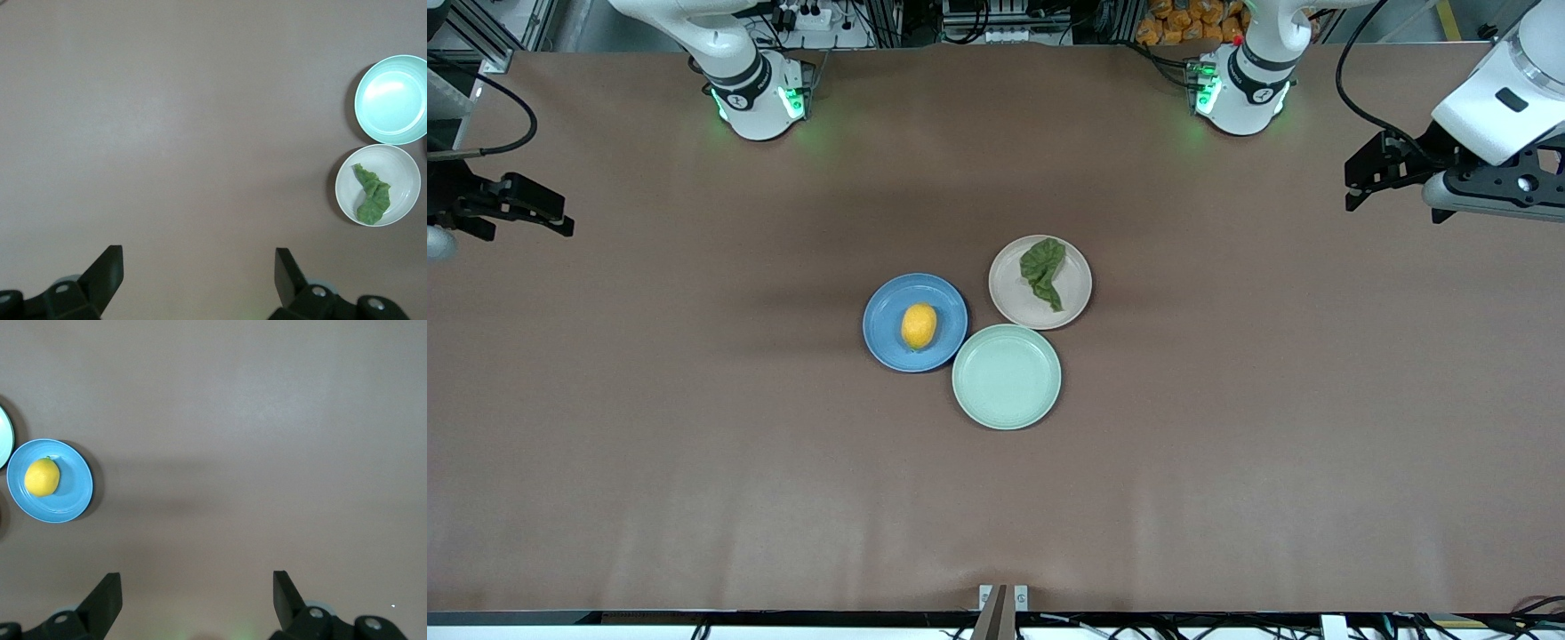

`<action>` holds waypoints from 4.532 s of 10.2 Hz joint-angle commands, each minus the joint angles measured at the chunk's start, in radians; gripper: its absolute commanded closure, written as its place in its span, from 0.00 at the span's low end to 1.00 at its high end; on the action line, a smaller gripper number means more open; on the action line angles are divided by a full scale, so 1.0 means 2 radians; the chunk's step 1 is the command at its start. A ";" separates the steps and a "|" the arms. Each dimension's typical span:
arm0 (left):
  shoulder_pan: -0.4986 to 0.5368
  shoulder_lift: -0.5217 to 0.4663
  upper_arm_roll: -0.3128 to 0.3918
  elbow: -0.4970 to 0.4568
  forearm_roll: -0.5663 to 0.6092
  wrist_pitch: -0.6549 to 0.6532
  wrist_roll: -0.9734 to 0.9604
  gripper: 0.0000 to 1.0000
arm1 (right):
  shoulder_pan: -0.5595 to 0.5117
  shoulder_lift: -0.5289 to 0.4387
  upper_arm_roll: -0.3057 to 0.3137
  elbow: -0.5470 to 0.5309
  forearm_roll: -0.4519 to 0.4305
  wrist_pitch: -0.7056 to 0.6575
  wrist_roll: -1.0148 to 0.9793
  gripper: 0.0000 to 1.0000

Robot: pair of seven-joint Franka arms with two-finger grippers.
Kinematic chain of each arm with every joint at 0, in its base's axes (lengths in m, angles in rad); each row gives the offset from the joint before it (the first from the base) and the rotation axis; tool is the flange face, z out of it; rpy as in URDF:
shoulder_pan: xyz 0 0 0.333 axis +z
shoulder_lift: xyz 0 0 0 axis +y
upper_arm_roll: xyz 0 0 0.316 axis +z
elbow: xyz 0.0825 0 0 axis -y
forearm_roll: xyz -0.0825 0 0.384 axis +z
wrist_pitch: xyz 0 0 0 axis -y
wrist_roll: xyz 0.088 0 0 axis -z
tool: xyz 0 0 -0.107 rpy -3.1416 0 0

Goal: Pick lemon and lettuce from blue and beige plates

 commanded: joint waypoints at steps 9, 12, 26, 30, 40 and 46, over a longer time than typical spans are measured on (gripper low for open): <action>0.005 -0.001 0.008 0.004 -0.012 -0.009 0.018 0.00 | -0.010 0.004 0.005 0.010 -0.001 -0.008 0.000 0.00; 0.005 -0.001 0.008 0.002 -0.012 -0.009 0.016 0.00 | -0.010 0.004 0.005 0.010 -0.001 -0.008 0.001 0.00; 0.005 -0.004 0.002 -0.007 -0.022 -0.009 0.008 0.00 | -0.012 0.004 0.005 0.010 0.000 -0.008 -0.002 0.00; 0.004 -0.003 0.002 -0.008 -0.022 -0.009 0.006 0.00 | -0.013 0.004 0.005 0.010 -0.001 -0.008 -0.002 0.00; 0.002 -0.002 -0.004 -0.007 -0.022 -0.009 0.005 0.00 | -0.014 0.004 0.005 0.010 -0.001 -0.008 -0.002 0.00; -0.003 0.020 -0.031 -0.015 -0.032 0.001 -0.033 0.00 | -0.014 0.004 0.005 0.009 -0.001 -0.008 -0.002 0.00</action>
